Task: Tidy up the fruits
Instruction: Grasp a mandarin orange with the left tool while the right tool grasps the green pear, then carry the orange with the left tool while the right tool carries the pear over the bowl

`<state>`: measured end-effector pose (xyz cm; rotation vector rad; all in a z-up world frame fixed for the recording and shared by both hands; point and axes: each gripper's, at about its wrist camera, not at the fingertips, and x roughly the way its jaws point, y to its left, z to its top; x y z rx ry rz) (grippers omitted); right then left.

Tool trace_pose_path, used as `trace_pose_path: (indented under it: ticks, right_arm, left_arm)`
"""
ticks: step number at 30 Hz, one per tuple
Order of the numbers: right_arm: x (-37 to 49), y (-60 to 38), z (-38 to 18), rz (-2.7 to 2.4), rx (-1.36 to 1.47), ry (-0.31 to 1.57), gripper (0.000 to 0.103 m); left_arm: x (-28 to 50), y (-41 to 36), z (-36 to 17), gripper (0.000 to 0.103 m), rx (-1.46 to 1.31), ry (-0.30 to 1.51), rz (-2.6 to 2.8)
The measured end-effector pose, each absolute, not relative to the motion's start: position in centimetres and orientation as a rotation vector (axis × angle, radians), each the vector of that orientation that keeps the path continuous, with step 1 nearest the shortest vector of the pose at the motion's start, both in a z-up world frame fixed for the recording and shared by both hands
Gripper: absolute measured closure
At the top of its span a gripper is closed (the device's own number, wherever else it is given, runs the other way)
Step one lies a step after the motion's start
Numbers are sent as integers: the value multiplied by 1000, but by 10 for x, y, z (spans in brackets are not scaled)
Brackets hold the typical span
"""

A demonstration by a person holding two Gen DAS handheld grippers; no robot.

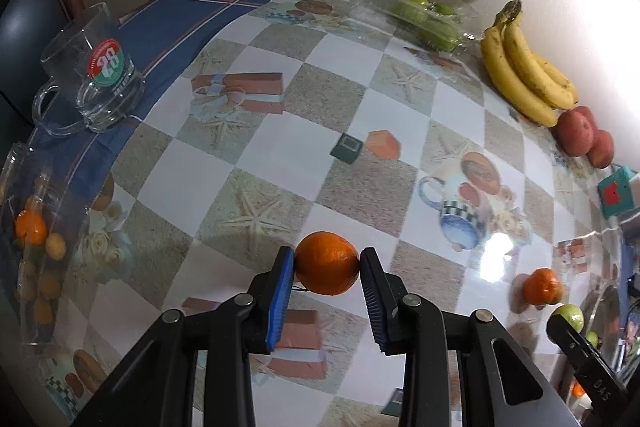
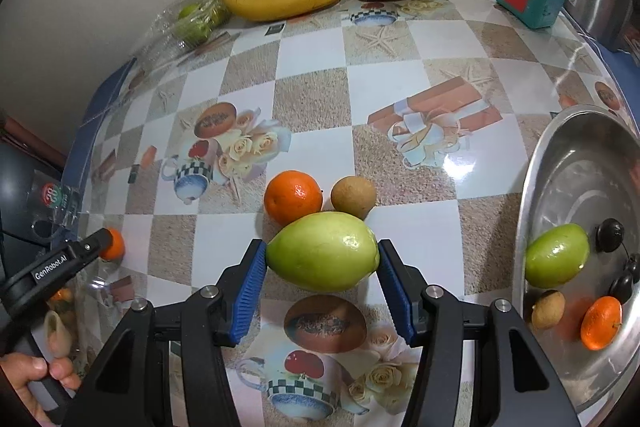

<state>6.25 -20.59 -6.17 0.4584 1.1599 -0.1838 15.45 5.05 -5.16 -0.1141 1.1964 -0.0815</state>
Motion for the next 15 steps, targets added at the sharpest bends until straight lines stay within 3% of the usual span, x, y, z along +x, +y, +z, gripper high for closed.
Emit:
trace_pose_path:
  ticks: [15]
  right_arm:
    - [49, -226, -39, -212, 532, 1113, 46]
  left_arm:
    - [137, 6, -26, 67, -108, 1157, -133]
